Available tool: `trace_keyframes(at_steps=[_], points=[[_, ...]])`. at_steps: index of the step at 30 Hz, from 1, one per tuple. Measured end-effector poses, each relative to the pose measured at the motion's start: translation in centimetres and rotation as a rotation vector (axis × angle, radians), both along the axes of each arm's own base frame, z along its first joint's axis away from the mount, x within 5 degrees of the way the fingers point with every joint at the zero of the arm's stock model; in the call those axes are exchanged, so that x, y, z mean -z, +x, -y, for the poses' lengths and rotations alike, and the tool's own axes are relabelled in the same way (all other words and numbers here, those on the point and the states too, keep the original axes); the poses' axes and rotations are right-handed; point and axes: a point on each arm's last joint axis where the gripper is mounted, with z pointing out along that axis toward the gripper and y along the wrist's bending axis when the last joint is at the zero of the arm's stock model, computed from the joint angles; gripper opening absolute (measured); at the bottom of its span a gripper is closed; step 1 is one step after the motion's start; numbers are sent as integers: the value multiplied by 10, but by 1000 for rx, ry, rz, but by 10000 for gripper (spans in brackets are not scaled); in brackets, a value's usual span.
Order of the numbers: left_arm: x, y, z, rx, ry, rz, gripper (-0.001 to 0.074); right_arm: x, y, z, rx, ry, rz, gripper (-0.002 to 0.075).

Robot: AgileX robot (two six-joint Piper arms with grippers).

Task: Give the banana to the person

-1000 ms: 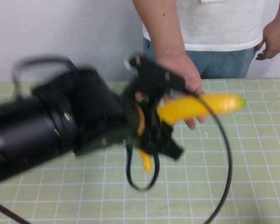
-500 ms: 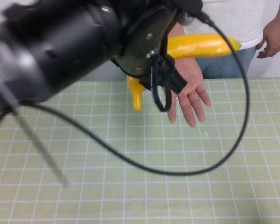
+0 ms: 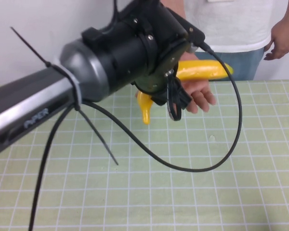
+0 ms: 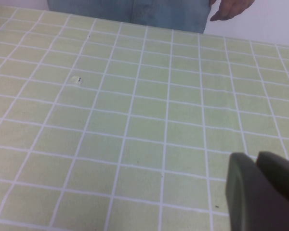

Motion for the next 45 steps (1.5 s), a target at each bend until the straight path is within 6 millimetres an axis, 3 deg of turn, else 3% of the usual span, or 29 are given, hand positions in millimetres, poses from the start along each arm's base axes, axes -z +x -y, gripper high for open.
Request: trace_keyframes(at_steps=[6, 11, 16, 22, 25, 27, 29, 32, 37, 45], points=[[10, 5, 4, 5, 30, 5, 298, 0, 0, 0, 0, 0, 0, -7], [-1, 7, 0, 0, 67, 31, 514, 0, 0, 0, 0, 0, 0, -7], [-29, 3, -5, 11, 83, 66, 586, 0, 0, 0, 0, -2, 0, -7], [-94, -24, -36, 5, -21, 160, 593, 0, 0, 0, 0, 1, 0, -7], [-128, -45, -58, 18, -91, 202, 533, 0, 0, 0, 0, 1, 0, -7], [-147, -61, -73, 30, -160, 211, 407, 0, 0, 0, 0, 1, 0, -7], [-161, -77, -88, 45, -213, 214, 218, 0, 0, 0, 0, 1, 0, -7], [-170, -98, -109, 57, -252, 214, 67, 0, 0, 0, 0, 1, 0, -7], [-149, -130, -143, 24, -263, 144, 11, 0, 0, 0, 0, 1, 0, -7], [-85, -177, -192, -58, -380, 90, 3, 0, 0, 0, 0, 1, 0, -7]])
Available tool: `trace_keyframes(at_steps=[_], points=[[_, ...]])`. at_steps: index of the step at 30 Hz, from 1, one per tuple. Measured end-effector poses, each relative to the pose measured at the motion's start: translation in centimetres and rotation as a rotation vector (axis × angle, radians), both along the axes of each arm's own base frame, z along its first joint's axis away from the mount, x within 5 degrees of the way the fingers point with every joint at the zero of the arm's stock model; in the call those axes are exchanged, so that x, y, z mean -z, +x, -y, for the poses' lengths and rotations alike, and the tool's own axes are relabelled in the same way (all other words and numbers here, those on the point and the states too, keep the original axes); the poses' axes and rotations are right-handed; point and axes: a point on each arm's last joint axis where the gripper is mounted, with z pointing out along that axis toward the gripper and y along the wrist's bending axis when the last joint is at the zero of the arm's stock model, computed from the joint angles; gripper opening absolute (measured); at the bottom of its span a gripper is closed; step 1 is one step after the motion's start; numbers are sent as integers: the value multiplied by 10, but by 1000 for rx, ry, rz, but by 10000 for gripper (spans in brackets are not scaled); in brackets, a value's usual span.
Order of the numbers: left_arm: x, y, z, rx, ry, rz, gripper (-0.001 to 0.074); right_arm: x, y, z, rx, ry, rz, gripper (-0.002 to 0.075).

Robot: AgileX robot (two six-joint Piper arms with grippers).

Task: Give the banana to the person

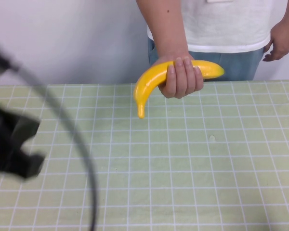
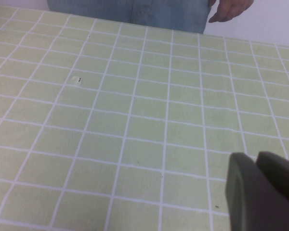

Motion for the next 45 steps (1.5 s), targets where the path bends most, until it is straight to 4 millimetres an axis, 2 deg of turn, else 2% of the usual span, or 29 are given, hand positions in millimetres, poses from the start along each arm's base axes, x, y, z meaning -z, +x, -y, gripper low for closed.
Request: trace_keyframes(at_steps=[3, 7, 17, 20, 25, 29, 33, 37, 40, 45], points=[[17, -12, -13, -38, -43, -29, 2, 0, 0, 0, 0, 0, 0, -7], [29, -21, -25, -100, -73, -74, 2, 0, 0, 0, 0, 0, 0, -7], [32, -23, -30, -138, -39, -90, 2, 0, 0, 0, 0, 0, 0, -7], [31, -19, -32, -170, -46, -47, 2, 0, 0, 0, 0, 1, 0, -7], [24, -11, -42, -245, -161, 137, 2, 0, 0, 0, 0, 2, 0, -7], [28, -9, -47, -191, -233, 285, 2, 0, 0, 0, 0, 2, 0, -7], [43, -13, -53, -115, -267, 383, 2, 0, 0, 0, 0, 2, 0, -7], [62, -22, -66, -163, -349, 502, 2, 0, 0, 0, 0, 2, 0, -7], [84, -26, -75, -249, -426, 589, 2, 0, 0, 0, 0, 2, 0, -7], [135, -42, -86, -321, -429, 641, 2, 0, 0, 0, 0, 2, 0, -7]])
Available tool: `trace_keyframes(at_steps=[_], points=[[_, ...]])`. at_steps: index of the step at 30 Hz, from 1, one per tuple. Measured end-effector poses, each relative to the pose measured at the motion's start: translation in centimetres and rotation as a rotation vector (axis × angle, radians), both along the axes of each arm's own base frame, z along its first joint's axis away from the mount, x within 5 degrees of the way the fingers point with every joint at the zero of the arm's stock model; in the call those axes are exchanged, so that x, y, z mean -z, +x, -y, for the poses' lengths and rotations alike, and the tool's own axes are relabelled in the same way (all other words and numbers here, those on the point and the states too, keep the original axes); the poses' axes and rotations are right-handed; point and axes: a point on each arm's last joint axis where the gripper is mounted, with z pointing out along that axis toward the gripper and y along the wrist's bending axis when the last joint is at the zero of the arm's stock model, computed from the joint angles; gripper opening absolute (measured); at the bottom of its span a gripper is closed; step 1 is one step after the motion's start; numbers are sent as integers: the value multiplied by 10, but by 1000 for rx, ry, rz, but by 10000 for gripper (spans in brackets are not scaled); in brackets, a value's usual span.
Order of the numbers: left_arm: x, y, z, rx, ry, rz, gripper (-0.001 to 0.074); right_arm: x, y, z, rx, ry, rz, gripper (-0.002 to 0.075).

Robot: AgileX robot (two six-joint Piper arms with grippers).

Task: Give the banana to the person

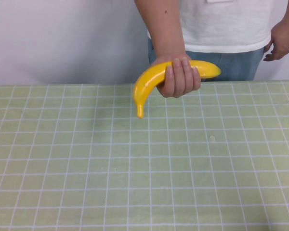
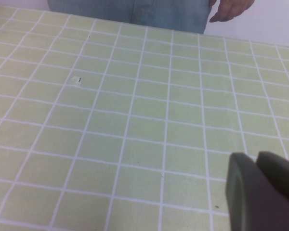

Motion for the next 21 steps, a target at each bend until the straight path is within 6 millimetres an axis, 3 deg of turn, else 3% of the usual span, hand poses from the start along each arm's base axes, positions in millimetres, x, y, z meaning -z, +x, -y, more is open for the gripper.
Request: trace_keyframes(at_steps=[6, 9, 14, 21], points=[[58, -17, -6, -37, 2, -26, 2, 0, 0, 0, 0, 0, 0, -7], [76, -22, -7, -47, -18, -77, 2, 0, 0, 0, 0, 0, 0, -7], [98, -28, -7, -48, 11, -285, 2, 0, 0, 0, 0, 0, 0, -7], [98, -28, -7, -56, 12, -293, 2, 0, 0, 0, 0, 0, 0, -7]])
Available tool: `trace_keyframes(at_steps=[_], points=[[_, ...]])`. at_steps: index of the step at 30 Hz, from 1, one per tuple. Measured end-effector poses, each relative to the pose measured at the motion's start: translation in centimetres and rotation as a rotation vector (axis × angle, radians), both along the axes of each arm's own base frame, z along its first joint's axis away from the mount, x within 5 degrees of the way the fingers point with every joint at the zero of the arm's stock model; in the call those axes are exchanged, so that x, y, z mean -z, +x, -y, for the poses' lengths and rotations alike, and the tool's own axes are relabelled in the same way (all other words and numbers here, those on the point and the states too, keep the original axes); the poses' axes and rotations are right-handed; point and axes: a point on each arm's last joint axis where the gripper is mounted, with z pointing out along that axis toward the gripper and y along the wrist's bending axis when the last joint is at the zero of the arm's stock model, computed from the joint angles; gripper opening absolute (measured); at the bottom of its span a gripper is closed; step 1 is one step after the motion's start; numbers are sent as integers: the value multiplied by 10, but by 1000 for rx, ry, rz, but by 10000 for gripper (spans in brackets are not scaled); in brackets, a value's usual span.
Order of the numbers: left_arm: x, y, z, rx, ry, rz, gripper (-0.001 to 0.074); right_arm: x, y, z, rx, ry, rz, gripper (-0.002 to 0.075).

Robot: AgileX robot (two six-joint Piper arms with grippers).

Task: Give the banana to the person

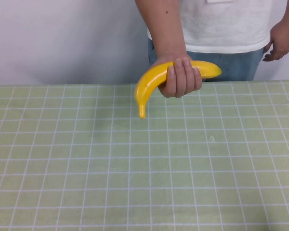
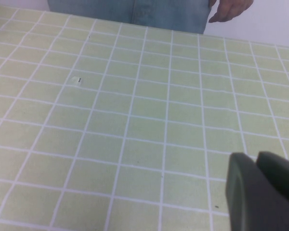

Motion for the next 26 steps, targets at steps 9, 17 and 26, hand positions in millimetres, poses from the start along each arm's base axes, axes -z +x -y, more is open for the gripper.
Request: trace_keyframes(at_steps=[9, 17, 26], points=[[0, 0, 0, -4, 0, 0, 2, 0, 0, 0, 0, 0, 0, -7], [0, 0, -1, -17, 0, 2, 2, 0, 0, 0, 0, 0, 0, -7], [0, 1, -3, -66, 0, 2, 2, 0, 0, 0, 0, 0, 0, -7]])
